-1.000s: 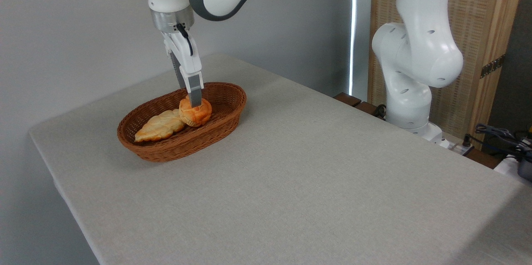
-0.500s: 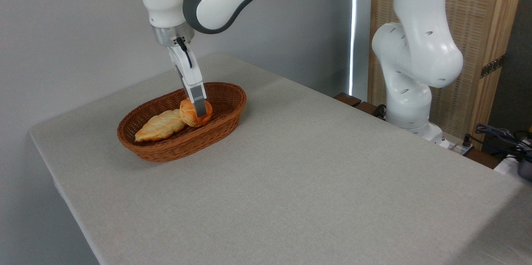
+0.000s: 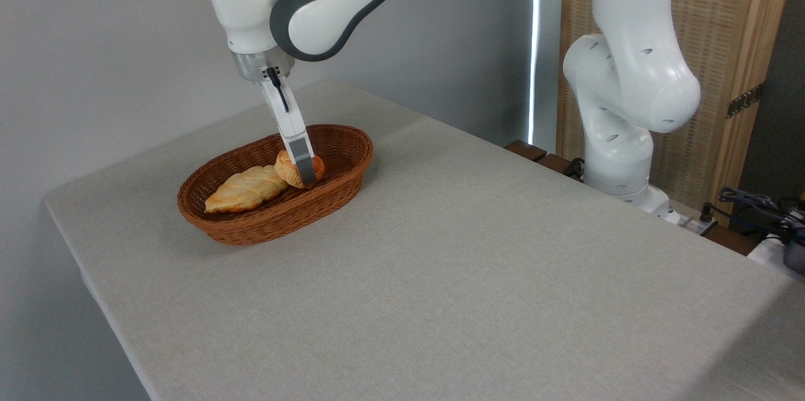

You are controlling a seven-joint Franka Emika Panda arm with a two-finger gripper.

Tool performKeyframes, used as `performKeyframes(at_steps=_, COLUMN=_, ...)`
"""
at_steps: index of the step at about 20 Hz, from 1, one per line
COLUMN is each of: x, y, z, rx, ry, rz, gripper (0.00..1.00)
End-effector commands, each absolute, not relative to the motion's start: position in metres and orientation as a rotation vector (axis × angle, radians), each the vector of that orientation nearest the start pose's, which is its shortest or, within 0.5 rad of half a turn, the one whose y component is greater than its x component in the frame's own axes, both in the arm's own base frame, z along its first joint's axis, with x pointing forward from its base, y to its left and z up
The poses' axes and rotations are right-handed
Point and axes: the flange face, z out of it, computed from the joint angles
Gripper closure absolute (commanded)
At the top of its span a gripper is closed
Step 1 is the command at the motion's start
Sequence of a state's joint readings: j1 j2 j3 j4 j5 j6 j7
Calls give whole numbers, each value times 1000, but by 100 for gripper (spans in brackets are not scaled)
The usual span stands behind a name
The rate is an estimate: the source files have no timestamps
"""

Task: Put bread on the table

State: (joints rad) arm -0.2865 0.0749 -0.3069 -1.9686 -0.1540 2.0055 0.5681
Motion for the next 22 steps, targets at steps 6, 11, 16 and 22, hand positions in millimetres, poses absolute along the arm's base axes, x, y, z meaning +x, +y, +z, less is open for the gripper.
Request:
performKeyframes(at_steps=6, x=470, y=-324, z=433, rx=-2797, ry=1722, rz=41, gripper=62)
performKeyframes(at_steps=11, x=469, y=-324, z=436, rx=-2800, ry=1718, rz=37, gripper=62)
performKeyframes(at_steps=16, x=468, y=-322, z=450, rx=-2803, ry=1705, rz=3, gripper=59)
performKeyframes(at_steps=22, x=474, y=-288, z=503, rx=-2880, ry=1533, rz=-134, gripper=56)
